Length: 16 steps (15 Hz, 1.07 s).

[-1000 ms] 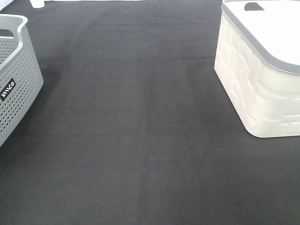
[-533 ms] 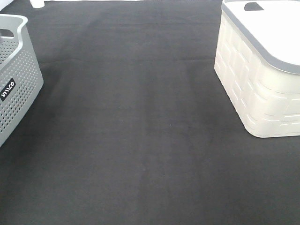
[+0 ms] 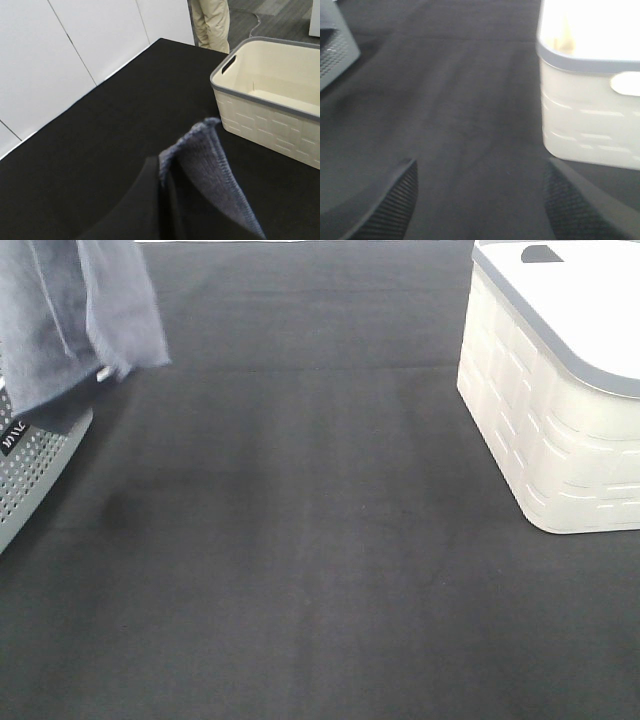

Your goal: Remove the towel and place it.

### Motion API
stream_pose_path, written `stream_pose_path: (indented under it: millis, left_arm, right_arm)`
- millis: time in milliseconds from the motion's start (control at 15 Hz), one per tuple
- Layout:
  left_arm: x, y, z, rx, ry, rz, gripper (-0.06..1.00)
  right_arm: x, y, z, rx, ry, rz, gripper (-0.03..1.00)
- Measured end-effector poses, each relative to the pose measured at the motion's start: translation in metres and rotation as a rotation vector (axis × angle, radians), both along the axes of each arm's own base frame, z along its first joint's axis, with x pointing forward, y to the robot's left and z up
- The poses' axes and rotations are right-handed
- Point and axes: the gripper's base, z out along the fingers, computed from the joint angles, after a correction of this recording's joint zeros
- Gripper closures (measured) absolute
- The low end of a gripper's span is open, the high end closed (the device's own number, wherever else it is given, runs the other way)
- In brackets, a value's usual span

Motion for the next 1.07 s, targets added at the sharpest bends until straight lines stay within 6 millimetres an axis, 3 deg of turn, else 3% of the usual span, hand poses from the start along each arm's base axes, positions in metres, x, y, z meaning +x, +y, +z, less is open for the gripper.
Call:
stream_pose_path:
  millis: [267,600,867,933,1067]
  left_arm:
    - [0.025,-0.038,-0.029,0.033,0.107,-0.015,0.94]
    - [0.026,-0.069,-0.041,0.039,0.155,-0.069,0.94]
    - [0.031,-0.098,-0.056,0.072,0.167,-0.103,0.94]
    - [0.032,-0.108,-0.058,0.057,0.161,-0.113,0.94]
    - [0.033,-0.112,-0.059,0.049,0.154,-0.116,0.94]
  right_arm:
    - [0.02,0.009,0.004,-0.015,-0.015,0.115,0.29]
    - [0.038,0.019,0.003,-0.035,-0.01,0.244,0.29]
    - [0.066,0.024,0.002,0.04,0.001,0.251,0.29]
    - [0.081,0.027,-0.002,0.066,0.019,0.274,0.29]
    - [0.089,0.029,-0.004,0.081,0.021,0.289,0.29]
